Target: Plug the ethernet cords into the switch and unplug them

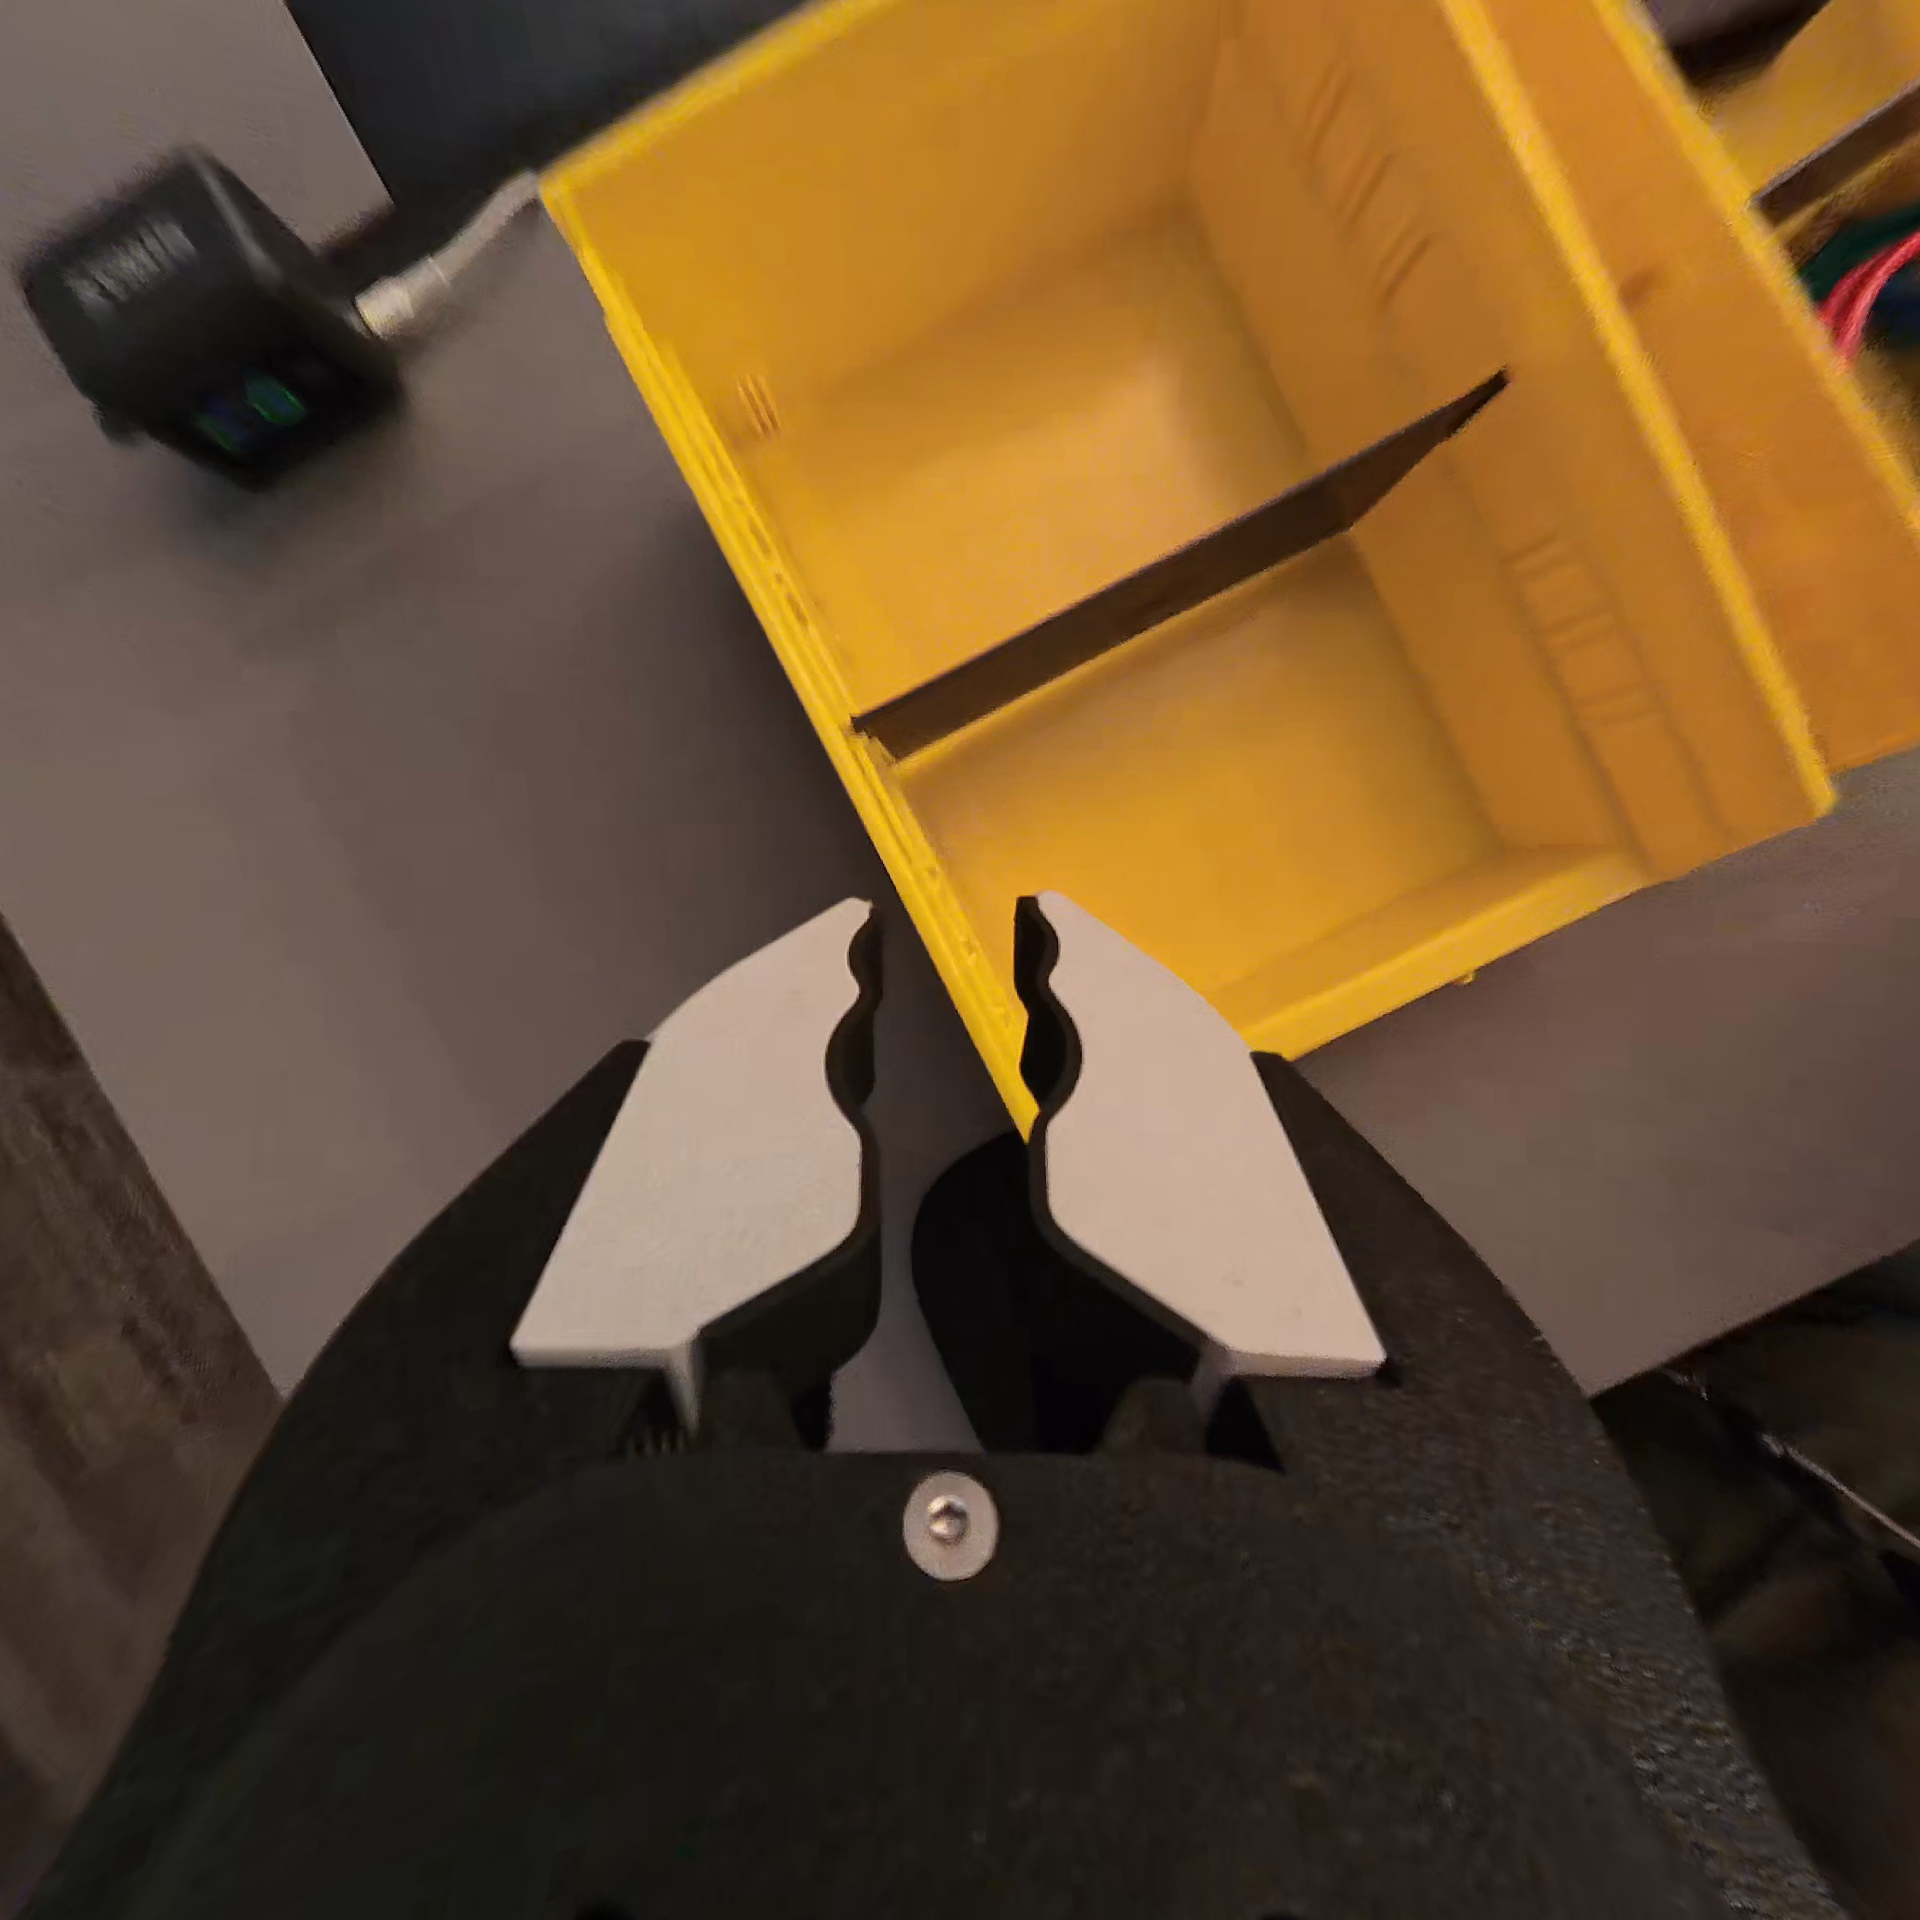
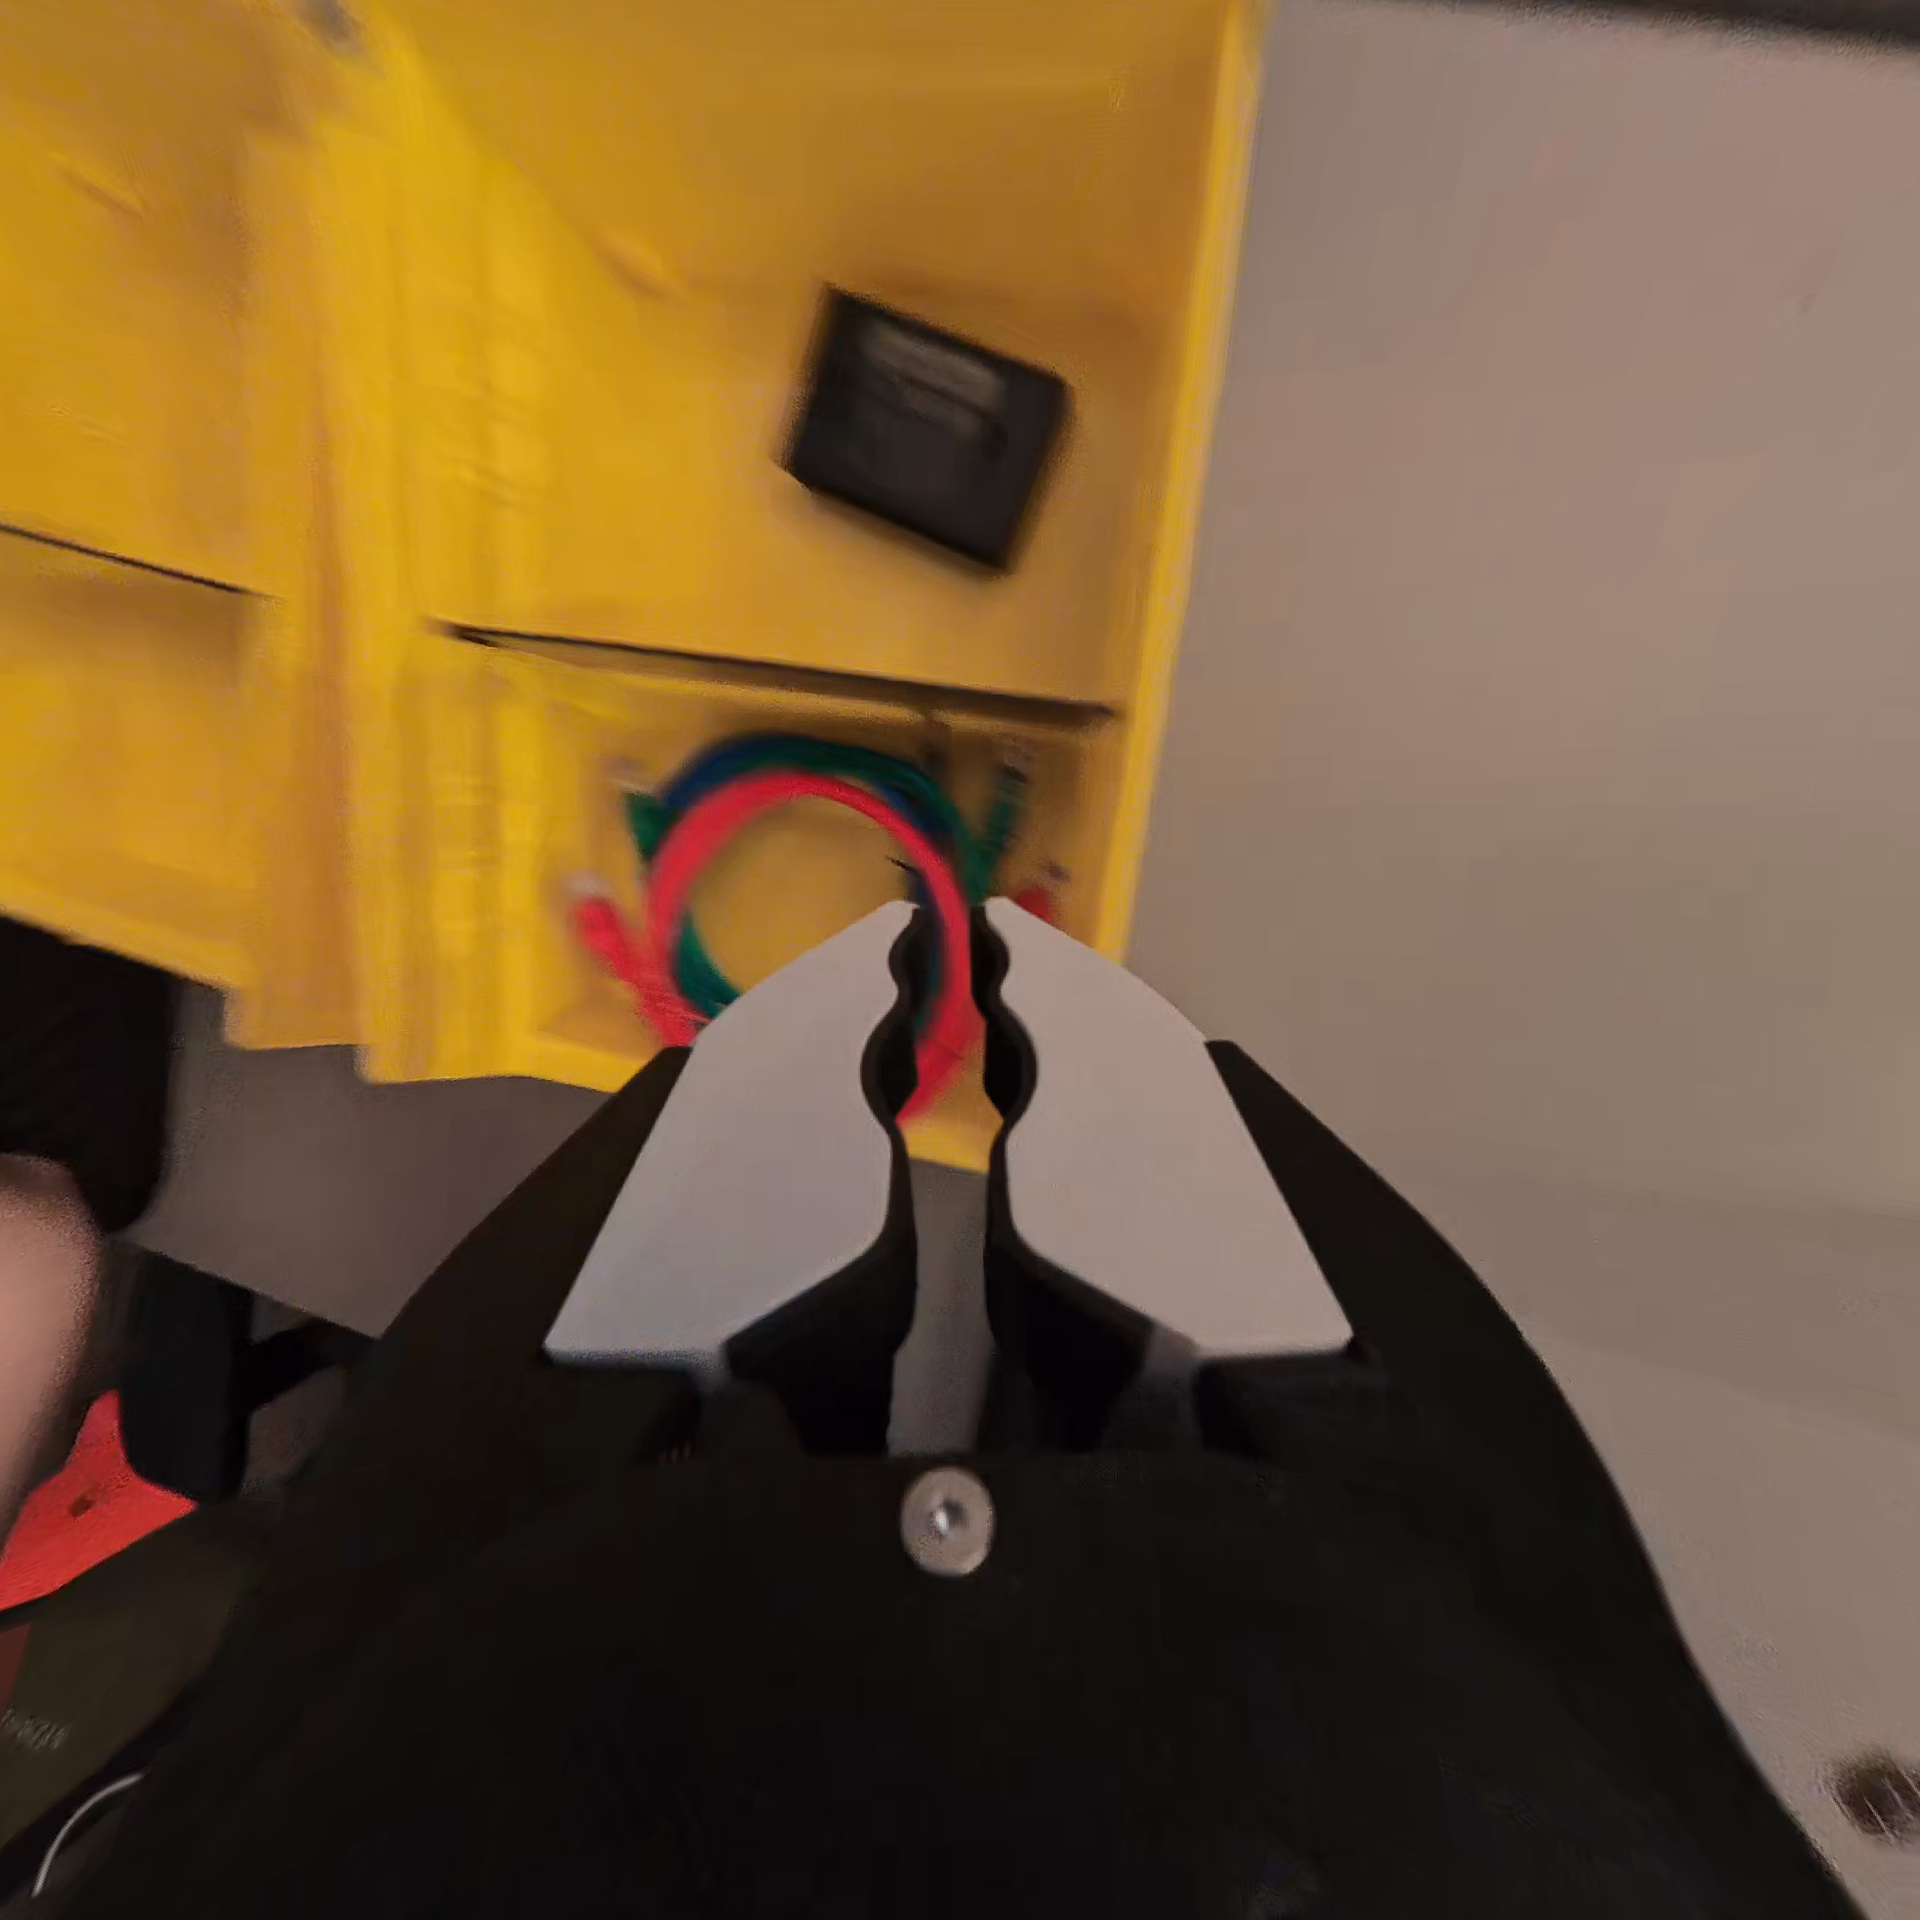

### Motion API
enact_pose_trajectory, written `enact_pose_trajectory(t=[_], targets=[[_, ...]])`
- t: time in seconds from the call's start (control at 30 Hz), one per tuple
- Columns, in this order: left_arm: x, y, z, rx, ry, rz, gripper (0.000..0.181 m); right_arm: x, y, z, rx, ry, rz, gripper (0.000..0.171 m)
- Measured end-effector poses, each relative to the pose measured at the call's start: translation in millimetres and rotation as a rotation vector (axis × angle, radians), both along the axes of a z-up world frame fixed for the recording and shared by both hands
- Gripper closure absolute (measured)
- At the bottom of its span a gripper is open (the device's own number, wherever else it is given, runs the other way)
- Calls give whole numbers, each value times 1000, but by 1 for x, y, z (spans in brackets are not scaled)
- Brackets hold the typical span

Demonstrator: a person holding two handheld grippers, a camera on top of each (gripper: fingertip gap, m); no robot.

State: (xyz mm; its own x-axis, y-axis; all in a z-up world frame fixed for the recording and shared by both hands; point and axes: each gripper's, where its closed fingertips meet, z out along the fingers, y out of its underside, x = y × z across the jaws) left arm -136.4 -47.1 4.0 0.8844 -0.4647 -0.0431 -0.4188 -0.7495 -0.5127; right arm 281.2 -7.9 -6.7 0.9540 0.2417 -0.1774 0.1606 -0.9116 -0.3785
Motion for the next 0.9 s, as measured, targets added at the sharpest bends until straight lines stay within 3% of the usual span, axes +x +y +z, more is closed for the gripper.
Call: enact_pose_trajectory(t=[0.13, 0.33, 0.53, 0.9], targets=[[2, 2, 22, 107, -40, -21, 157, -107, -19, 44, 220, 235, 163, 159], [5, 0, 26, 133, -56, -54, 157, -219, -4, -3, 71, 129, 220, 160], [-1, -5, 34, 165, -100, -75, 157, -225, 35, -39, -19, -30, 102, 161], [-1, -5, 37, 176, -115, -92, 158, -225, 50, -69, -106, -165, 64, 155]])
